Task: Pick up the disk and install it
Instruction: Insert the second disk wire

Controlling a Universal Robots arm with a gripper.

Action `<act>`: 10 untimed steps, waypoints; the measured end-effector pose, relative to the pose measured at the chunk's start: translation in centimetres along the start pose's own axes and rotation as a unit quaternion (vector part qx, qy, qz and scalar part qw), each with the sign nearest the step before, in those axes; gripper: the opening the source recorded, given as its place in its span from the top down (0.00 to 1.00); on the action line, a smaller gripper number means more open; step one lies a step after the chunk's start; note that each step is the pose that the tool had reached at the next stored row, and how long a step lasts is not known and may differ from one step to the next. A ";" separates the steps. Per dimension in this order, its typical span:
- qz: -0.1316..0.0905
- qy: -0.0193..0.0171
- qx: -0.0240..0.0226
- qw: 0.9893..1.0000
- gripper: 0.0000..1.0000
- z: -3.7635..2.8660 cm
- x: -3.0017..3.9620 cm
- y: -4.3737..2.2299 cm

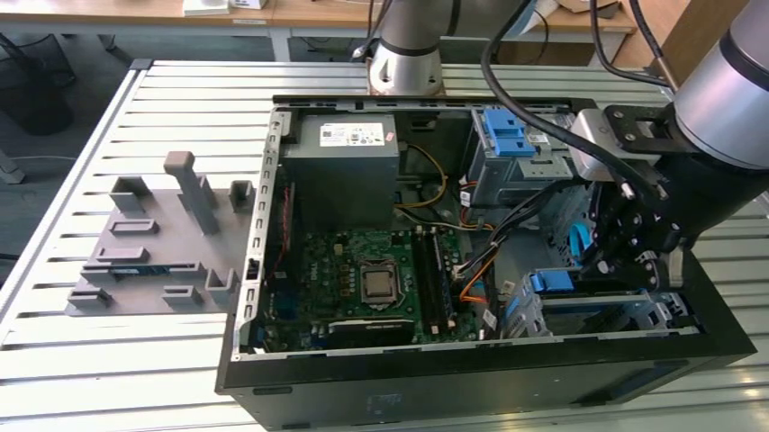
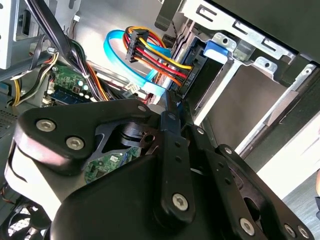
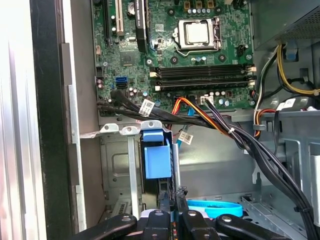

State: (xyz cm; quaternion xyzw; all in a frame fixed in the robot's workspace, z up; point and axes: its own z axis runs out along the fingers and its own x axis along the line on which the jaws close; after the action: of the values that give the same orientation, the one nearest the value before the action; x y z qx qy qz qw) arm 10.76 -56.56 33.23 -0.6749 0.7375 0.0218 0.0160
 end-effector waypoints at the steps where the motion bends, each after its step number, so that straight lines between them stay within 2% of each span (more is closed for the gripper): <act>1: 0.000 0.000 0.000 1.000 0.84 0.04 0.00 0.00; 10: 0.000 0.000 0.000 1.000 0.84 0.27 0.02 -0.01</act>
State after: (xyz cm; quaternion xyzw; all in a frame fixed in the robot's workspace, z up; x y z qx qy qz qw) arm 10.76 -56.56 32.95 -0.6749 0.7374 0.0217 0.0159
